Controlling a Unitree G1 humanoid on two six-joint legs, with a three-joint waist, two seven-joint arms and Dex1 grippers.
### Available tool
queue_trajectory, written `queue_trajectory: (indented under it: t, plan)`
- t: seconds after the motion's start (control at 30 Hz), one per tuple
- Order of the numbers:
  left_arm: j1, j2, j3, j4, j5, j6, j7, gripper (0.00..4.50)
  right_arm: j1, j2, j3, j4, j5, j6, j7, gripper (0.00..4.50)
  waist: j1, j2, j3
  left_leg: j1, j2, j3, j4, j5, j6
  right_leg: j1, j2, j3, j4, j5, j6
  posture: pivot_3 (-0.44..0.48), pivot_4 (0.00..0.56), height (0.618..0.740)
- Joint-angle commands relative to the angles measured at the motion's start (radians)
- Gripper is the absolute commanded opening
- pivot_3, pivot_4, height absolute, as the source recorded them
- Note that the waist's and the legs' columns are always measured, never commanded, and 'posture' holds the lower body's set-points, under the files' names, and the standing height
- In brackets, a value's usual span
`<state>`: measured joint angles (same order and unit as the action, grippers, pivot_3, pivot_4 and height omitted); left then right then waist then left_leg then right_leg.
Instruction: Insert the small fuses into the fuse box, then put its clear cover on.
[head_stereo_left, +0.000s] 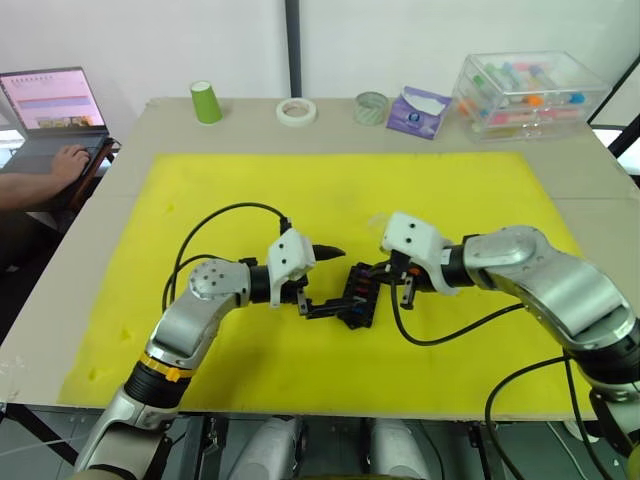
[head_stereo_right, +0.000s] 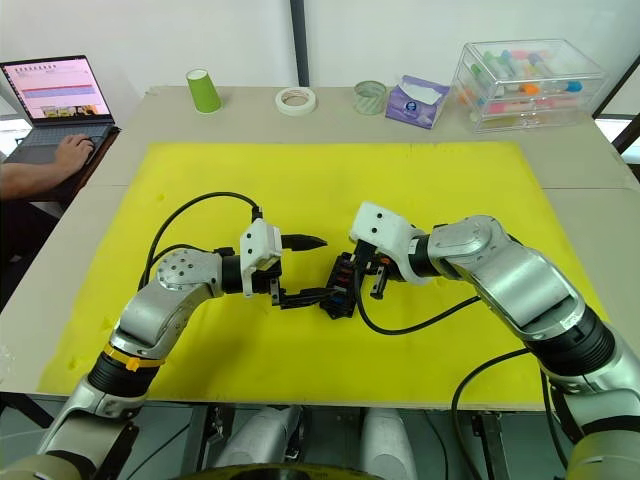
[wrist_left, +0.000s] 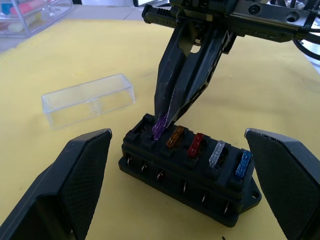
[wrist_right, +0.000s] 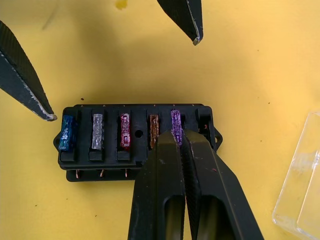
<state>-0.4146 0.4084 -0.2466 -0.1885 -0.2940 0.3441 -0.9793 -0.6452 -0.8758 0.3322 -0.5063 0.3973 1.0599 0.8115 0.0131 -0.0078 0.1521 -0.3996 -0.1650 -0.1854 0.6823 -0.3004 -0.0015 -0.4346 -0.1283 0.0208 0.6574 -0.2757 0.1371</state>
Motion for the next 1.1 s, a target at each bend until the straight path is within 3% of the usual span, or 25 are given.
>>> queue_trajectory:
  t: [0.03,0.3,1.1]
  plan:
    - [-0.019,-0.004,0.001,-0.01,-0.005,-0.014,0.001,4.48,-0.006,0.012,-0.022,-0.013,-0.001,-0.008,0.001,0.0,0.0,0.0,0.0,0.0,0.0,0.0,0.0,0.0,0.0,0.0,0.0,0.0,0.0,0.0,0.0,0.0,0.15,0.74]
    - [-0.018,0.0,0.004,-0.004,-0.006,-0.021,-0.003,4.48,-0.025,0.023,-0.086,-0.043,0.07,0.061,0.019,0.0,0.0,0.0,0.0,0.0,0.0,0.0,0.0,0.0,0.0,0.0,0.0,0.0,0.0,0.0,0.0,0.0,0.15,0.74]
    - [-0.021,-0.029,-0.012,0.045,0.012,-0.042,0.01,4.48,0.004,0.024,-0.054,-0.008,0.02,0.016,0.004,0.0,0.0,0.0,0.0,0.0,0.0,0.0,0.0,0.0,0.0,0.0,0.0,0.0,0.0,0.0,0.0,0.0,0.15,0.74]
